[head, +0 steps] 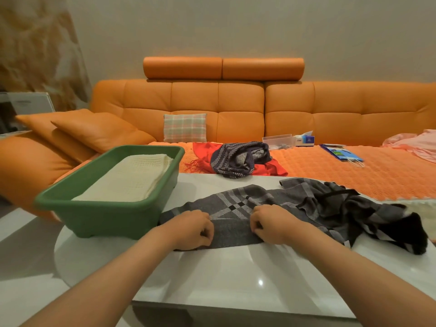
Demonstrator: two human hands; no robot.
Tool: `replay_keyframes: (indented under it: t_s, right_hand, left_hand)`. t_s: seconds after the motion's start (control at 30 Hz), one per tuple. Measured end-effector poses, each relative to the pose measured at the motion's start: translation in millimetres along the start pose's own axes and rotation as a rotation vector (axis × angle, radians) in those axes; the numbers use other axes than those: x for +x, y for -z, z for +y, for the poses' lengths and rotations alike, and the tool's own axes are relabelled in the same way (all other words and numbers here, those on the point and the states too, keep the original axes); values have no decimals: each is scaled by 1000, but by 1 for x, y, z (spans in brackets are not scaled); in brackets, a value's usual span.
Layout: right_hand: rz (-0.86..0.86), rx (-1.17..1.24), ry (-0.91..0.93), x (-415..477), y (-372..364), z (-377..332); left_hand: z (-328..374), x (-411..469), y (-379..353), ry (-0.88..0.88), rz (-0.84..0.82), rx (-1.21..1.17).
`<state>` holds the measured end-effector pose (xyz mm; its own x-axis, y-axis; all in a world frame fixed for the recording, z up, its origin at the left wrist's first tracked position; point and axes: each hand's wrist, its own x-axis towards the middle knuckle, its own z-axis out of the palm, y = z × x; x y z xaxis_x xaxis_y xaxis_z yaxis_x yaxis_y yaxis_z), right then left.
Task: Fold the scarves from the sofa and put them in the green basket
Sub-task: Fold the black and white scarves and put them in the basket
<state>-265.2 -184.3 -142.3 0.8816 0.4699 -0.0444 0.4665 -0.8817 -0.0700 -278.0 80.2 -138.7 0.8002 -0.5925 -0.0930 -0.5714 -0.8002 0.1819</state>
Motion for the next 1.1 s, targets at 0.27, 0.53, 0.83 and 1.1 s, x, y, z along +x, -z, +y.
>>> replay_keyframes:
  t_s: [0.27, 0.53, 0.83, 1.1]
  right_hand:
    - [-7, 94, 20, -5, 6, -8]
    - [75, 117, 26, 3, 4, -15]
    - [-197, 818, -84, 9, 31, -26]
    - [-123, 199, -385, 29, -12, 21]
  left_hand:
    - [6, -12, 0, 101, -57, -85]
    - [16, -10, 21, 84, 49, -61]
    - [22, 4, 29, 256, 81, -305]
    - [24, 48, -19, 572, -226, -55]
